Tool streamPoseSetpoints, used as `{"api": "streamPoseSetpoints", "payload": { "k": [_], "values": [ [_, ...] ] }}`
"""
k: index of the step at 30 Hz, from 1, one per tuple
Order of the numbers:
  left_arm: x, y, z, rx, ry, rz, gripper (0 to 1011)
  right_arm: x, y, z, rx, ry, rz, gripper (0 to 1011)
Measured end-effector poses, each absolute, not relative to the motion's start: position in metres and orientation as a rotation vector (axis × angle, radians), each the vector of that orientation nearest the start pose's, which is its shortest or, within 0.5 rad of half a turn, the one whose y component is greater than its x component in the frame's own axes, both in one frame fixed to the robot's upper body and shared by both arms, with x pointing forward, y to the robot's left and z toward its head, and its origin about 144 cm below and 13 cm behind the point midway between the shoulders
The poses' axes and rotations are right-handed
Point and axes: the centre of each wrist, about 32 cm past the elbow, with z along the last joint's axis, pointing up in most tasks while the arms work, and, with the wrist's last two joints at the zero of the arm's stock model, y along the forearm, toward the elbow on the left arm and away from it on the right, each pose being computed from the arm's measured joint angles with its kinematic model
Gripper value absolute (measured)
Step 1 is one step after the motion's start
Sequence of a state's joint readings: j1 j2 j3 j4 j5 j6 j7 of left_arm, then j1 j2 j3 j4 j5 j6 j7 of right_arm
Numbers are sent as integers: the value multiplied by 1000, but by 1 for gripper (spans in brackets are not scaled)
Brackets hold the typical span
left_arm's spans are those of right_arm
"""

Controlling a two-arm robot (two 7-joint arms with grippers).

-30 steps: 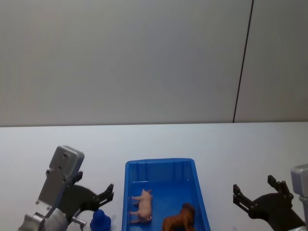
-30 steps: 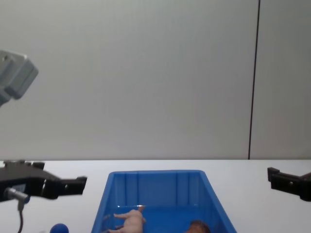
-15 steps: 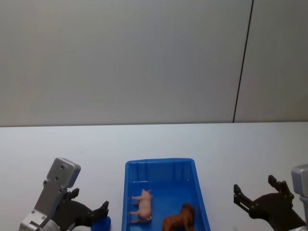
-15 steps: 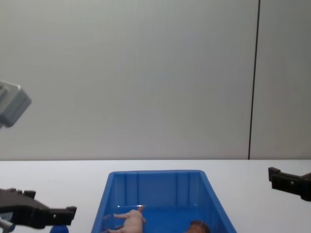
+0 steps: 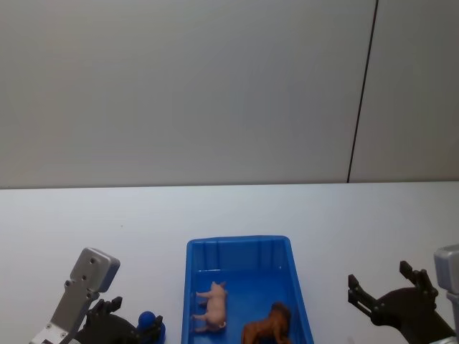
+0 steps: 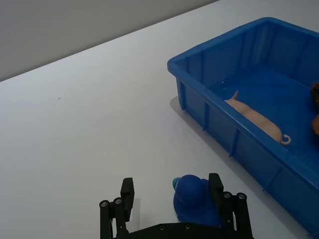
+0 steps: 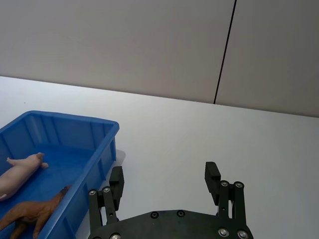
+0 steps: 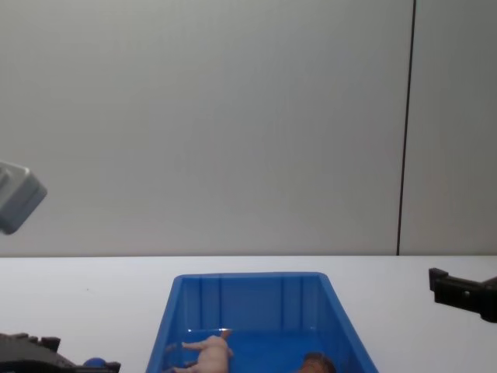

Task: Pick up the two dolls from the table and place them into the box.

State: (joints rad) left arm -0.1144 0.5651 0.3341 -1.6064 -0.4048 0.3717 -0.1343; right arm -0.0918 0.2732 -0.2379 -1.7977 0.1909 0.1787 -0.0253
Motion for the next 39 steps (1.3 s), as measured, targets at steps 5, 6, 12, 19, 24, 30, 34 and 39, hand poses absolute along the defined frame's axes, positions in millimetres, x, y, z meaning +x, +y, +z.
{"api": "streamPoseSetpoints", "payload": {
  "k": [5,6,12,19,24,30,34,39],
  "values": [
    [473,292,1171,436,156,1125,861,421,-215,1172,-130,26,-1314,1001],
    [474,292,1170,434,158,1120,808,421,-215,1172,-130,26,-1314,1001],
    [474,292,1166,422,161,1101,633,421,-215,1172,-130,26,-1314,1001],
    [474,290,1163,408,157,1086,426,421,-215,1172,-130,26,-1314,1001],
    [475,290,1162,400,149,1081,310,421,-215,1172,-130,26,-1314,1001],
    [474,290,1164,386,125,1079,272,421,-215,1172,-130,26,-1314,1001],
    [475,290,1169,371,92,1083,241,421,-215,1172,-130,26,-1314,1001],
    [477,289,1178,352,45,1085,220,421,-215,1172,-130,26,-1314,1001]
  ]
}}
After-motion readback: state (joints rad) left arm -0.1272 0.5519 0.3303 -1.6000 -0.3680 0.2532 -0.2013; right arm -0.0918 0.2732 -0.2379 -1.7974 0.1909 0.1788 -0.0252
